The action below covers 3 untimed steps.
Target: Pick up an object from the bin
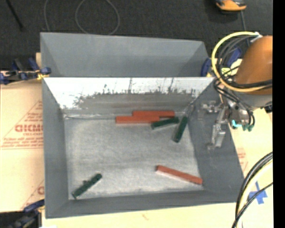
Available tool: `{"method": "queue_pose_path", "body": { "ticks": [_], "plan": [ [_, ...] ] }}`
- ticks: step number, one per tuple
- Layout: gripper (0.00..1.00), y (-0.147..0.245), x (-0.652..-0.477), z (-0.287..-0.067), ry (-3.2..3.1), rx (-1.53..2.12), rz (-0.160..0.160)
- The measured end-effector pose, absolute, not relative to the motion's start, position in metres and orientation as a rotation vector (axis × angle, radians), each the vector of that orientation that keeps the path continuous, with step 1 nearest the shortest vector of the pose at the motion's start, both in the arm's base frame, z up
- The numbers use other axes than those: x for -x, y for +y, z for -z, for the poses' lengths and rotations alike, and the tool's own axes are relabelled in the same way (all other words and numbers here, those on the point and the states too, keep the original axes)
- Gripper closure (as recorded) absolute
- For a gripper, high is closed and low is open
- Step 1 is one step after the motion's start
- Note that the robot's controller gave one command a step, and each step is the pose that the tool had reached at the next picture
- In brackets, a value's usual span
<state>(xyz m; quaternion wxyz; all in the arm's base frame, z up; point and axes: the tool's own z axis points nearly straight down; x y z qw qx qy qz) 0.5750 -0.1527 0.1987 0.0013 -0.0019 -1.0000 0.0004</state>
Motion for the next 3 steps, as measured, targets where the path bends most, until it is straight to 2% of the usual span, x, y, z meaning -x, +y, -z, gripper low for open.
{"method": "queue_pose_path", "body": {
  "ticks": [1,2,3],
  "plan": [
    [0.0,-0.088,-0.476,-0.083,-3.127,-0.407,-0.005],
    [1.0,-0.089,-0.475,-0.084,-3.121,-0.41,-0.004],
    [1.0,-0.101,-0.537,-0.248,-3.134,-0.372,-0.008]
  ]
}}
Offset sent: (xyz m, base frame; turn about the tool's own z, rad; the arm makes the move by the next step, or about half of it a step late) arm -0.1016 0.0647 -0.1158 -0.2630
